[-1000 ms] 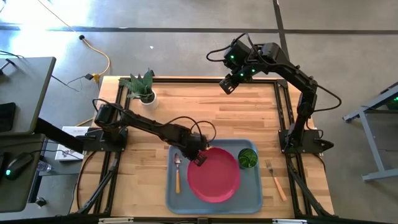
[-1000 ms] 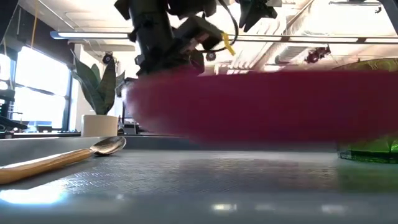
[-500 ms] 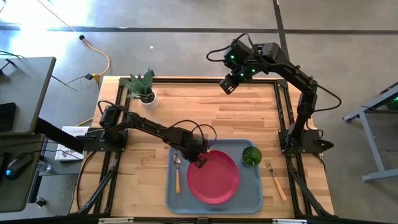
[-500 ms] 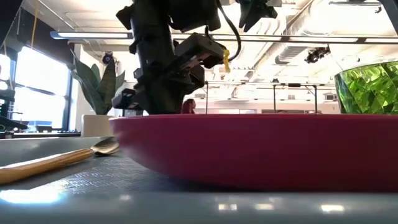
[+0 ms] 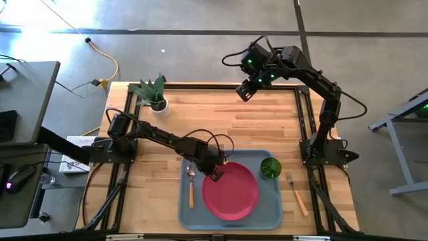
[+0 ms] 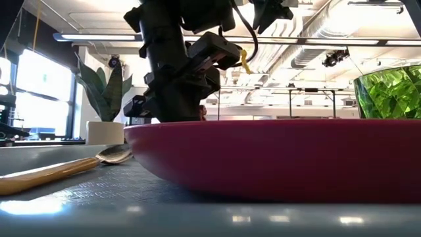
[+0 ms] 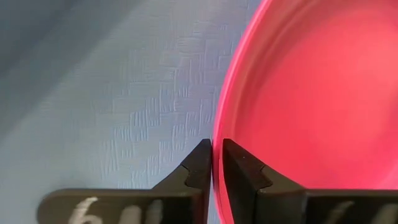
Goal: Pick and place plate/cup/fork/spoon on tray
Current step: Put the pink plate on the blue tray, then put the yellow fork on the blue tray
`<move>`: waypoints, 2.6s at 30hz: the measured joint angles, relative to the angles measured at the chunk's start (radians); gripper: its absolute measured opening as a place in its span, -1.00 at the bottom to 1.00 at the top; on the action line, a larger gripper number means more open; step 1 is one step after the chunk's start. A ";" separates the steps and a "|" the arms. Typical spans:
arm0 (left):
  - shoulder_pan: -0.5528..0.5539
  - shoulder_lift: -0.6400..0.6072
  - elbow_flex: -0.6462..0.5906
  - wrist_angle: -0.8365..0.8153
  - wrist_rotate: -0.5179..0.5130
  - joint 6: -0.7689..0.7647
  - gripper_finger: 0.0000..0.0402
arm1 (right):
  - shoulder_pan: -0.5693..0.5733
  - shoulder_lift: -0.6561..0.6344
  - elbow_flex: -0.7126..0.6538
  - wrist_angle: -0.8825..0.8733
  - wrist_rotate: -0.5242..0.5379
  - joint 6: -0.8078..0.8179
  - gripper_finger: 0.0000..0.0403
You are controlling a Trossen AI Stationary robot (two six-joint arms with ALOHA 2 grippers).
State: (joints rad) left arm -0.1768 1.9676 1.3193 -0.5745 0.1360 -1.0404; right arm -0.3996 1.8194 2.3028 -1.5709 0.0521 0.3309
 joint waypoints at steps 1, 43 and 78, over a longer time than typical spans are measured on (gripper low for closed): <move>0.000 0.000 0.000 0.002 -0.005 0.004 -0.83 | 0.000 0.000 0.000 0.000 0.000 0.000 -0.46; 0.041 -0.017 0.000 -0.035 0.083 0.109 -0.65 | 0.000 0.000 0.000 0.000 0.000 0.008 -0.46; 0.139 -0.453 0.001 -0.418 -0.124 0.502 -0.65 | 0.394 0.000 0.000 0.000 -0.094 0.381 -0.46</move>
State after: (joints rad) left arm -0.0380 1.5147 1.3201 -0.9929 0.0117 -0.5380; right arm -0.0061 1.8194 2.3028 -1.5707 -0.0417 0.7118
